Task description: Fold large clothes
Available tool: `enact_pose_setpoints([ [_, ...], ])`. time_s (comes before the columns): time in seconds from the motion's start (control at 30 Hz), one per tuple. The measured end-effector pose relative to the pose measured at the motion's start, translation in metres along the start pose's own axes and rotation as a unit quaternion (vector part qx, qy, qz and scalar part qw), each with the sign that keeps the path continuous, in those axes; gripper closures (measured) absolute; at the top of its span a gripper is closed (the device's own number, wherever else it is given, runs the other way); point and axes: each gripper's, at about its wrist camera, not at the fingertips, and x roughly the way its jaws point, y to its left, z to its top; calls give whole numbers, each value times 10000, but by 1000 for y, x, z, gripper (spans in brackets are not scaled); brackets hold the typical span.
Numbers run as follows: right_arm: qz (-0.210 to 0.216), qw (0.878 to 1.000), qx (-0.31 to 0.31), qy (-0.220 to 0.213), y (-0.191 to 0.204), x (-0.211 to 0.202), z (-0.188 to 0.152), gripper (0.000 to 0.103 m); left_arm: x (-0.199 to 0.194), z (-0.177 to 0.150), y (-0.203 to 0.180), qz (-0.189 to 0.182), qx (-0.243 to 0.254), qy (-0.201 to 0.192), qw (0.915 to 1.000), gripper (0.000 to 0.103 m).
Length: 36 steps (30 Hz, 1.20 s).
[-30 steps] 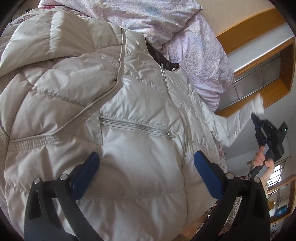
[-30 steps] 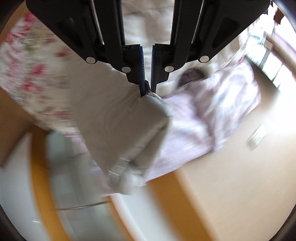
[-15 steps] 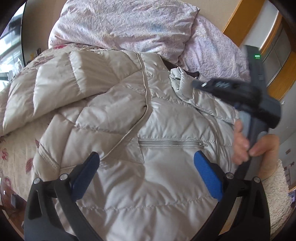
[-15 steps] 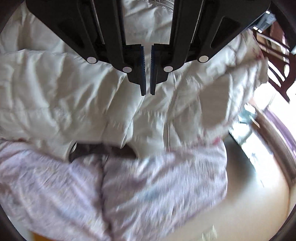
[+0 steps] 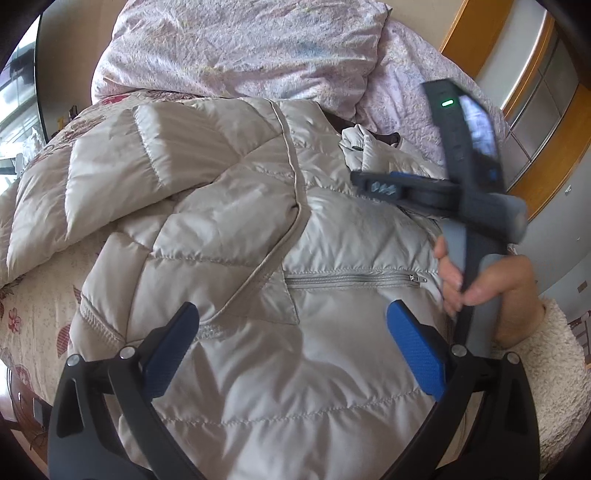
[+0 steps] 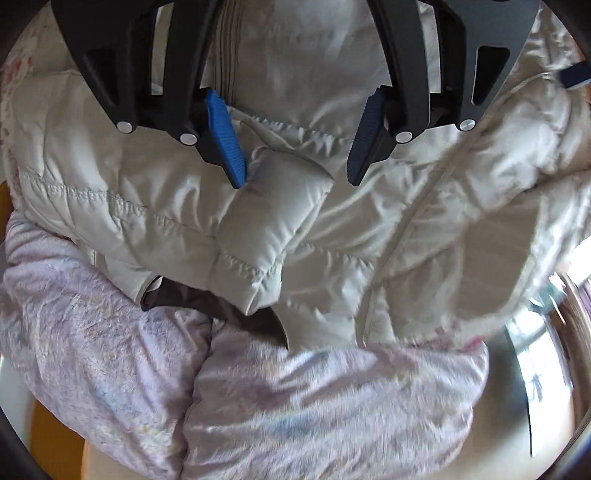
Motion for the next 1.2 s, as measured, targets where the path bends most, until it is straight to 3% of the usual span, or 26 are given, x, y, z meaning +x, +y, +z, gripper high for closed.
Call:
enact_pose_setpoints([
  [0.03, -189, 9998, -6, 59, 1, 8, 0, 68, -2, 0, 1, 27, 10, -31, 10000, 2],
  [0.07, -266, 9996, 46, 61, 0, 11, 0, 73, -3, 0, 2, 54, 16, -60, 10000, 2],
  [0.1, -156, 9997, 209, 25, -5, 11, 1, 84, -5, 0, 4, 65, 15, -99, 9999, 2],
  [0.13, -26, 9992, 384, -52, -10, 6, 2, 88, -7, -1, 5, 58, 8, -131, 9999, 2],
  [0.27, 438, 9949, 756, -511, -18, -29, 11, 89, -9, 1, 12, -41, -140, -207, 9997, 2],
  [0.4, 849, 9934, 726, -250, 0, -26, 10, 88, -11, 1, 11, -241, -273, -302, 9989, 2],
  [0.5, 703, 9951, 566, 406, 10, 14, 2, 69, -17, -1, 6, -120, -131, -473, 9987, 2],
  [0.57, 624, 9966, 389, 368, 13, 14, -2, 58, -24, -4, 4, -31, -1, -682, 9977, 2],
  [0.6, 792, 9955, 312, 424, 13, 8, -1, 40, -29, -6, 4, 55, 85, -877, 9961, 2],
  [0.63, 984, 9937, 332, 422, 11, 2, -1, 33, -32, -6, 4, 111, 118, -966, 9952, 2],
  [0.7, 1162, 9922, 460, 45, 0, -19, -1, 33, -35, -4, 5, 182, 143, -1002, 9947, 2],
  [0.77, 976, 9931, 567, -325, -13, -35, -1, 34, -36, -2, 8, 128, 126, -885, 9959, 2],
  [0.83, 505, 9926, 938, -577, -40, -42, 2, 34, -37, 0, 11, 131, 94, -813, 9966, 2],
  [0.97, -251, 9894, 1414, -214, -77, -12, 0, 34, -40, -2, 16, 262, 71, -796, 9965, 2],
  [1.03, -571, 9891, 1324, 284, -77, 26, -10, 31, -42, -5, 18, 375, 77, -770, 9963, 2],
  [1.13, -937, 9890, 1148, 5, -63, 35, -14, 29, -43, -6, 21, 564, 90, -742, 9956, 2],
  [1.2, -856, 9889, 1215, -9, -63, 39, -12, 29, -43, -7, 24, 660, 77, -686, 9954, 2],
])
